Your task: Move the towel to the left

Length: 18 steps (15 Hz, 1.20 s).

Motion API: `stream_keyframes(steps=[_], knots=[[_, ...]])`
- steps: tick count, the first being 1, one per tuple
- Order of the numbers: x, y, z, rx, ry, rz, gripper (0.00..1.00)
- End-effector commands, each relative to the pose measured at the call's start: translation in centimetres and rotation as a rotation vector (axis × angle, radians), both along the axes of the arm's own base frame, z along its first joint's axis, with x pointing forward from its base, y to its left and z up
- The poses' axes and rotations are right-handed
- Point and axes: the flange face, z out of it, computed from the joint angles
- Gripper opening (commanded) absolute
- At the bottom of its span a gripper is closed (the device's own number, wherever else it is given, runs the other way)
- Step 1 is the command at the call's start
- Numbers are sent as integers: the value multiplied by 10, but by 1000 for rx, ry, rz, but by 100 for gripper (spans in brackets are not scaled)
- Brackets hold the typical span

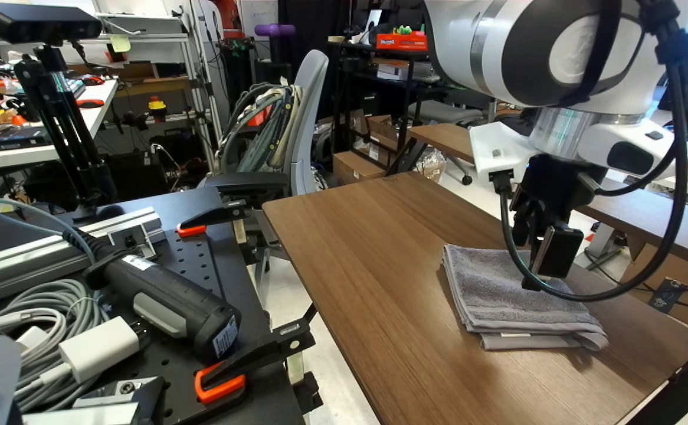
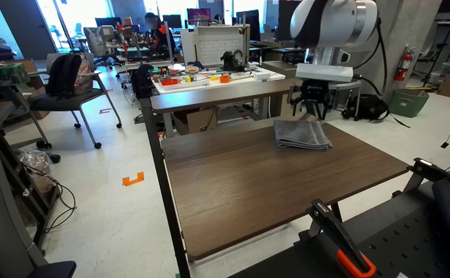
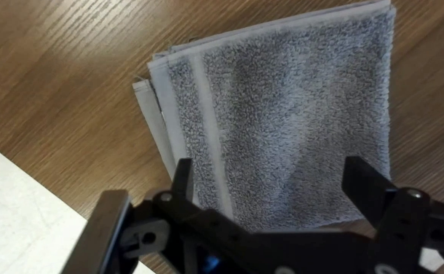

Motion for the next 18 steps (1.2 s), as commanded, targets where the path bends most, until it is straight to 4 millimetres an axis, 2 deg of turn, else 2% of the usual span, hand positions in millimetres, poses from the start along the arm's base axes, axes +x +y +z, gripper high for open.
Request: stream_keyframes(steps=[1, 7, 11, 14, 18], knots=[[17, 2, -22, 1, -15, -12, 100], [16, 2, -62, -22, 28, 11, 100], [7, 16, -86, -52, 61, 58, 100], [0, 40, -90, -77, 64, 124, 100], [-6, 89, -100, -99, 89, 213, 100]])
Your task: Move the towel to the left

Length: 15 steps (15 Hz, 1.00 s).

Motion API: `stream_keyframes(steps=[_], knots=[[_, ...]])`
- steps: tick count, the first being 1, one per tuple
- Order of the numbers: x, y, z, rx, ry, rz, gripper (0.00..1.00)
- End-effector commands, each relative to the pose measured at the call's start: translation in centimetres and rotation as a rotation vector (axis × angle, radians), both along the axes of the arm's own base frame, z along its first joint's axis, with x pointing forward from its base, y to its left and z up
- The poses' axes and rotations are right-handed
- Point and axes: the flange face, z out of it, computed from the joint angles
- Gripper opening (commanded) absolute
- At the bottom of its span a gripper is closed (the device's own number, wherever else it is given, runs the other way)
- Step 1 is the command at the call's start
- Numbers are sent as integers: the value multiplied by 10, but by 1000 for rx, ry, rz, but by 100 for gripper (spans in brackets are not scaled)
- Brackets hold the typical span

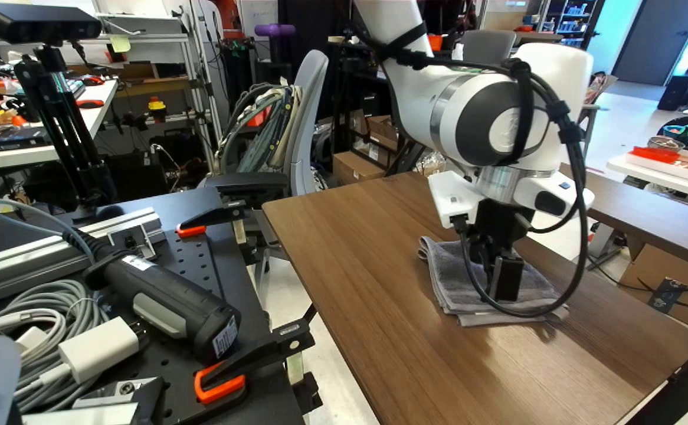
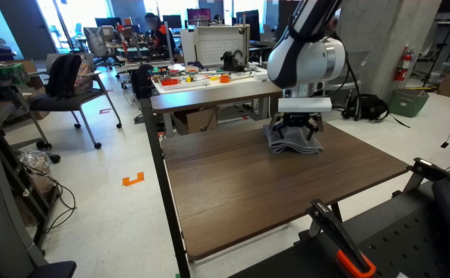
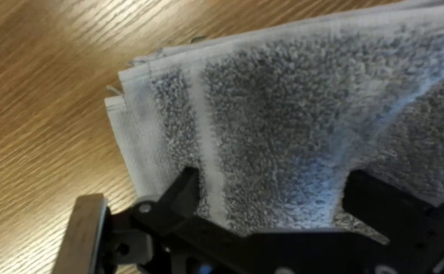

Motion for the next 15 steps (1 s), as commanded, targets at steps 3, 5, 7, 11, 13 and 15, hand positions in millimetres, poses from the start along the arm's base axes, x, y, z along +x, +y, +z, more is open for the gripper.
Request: stream_keyframes(steps=[3, 5, 7, 11, 13, 15], knots=[[-13, 72, -24, -43, 24, 125, 100], [-14, 101, -26, -56, 23, 154, 100], [-17, 127, -27, -72, 15, 186, 100], [-25, 165, -20, -86, 8, 225, 100], [-26, 169, -8, -81, 6, 222, 100], [-33, 170, 12, -86, 27, 193, 100]])
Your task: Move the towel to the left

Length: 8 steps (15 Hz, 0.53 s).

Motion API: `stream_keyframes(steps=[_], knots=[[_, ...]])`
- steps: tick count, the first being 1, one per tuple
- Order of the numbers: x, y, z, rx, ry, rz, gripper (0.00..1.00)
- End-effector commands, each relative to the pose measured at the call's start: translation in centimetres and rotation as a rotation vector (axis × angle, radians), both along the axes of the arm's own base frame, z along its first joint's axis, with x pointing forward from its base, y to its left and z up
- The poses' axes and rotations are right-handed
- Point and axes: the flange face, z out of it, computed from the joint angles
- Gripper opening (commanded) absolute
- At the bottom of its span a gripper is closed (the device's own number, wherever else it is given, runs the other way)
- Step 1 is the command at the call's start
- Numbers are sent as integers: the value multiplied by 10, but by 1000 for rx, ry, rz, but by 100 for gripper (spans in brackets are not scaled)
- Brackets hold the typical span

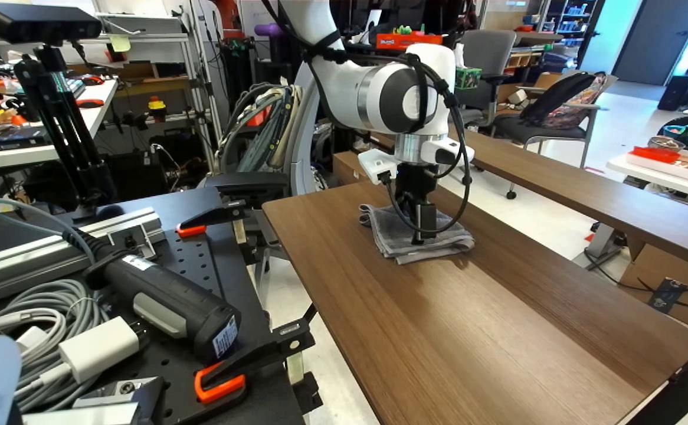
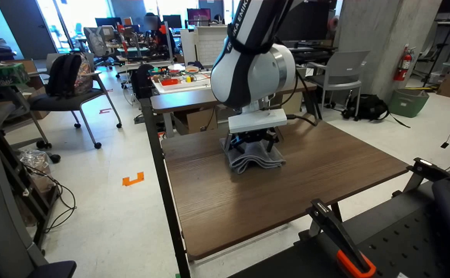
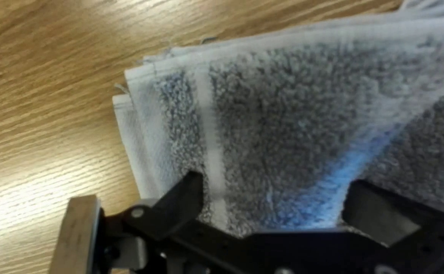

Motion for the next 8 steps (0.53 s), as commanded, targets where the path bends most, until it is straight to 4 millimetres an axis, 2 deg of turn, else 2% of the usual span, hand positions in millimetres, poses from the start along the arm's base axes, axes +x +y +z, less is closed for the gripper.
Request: stream_keyframes(steps=[1, 4, 5, 8], knots=[[-20, -2, 31, -12, -3, -40, 100], [-45, -11, 60, -31, 16, -54, 100], [-18, -5, 38, 0, 8, -38, 100], [-34, -12, 54, -10, 24, -49, 100]])
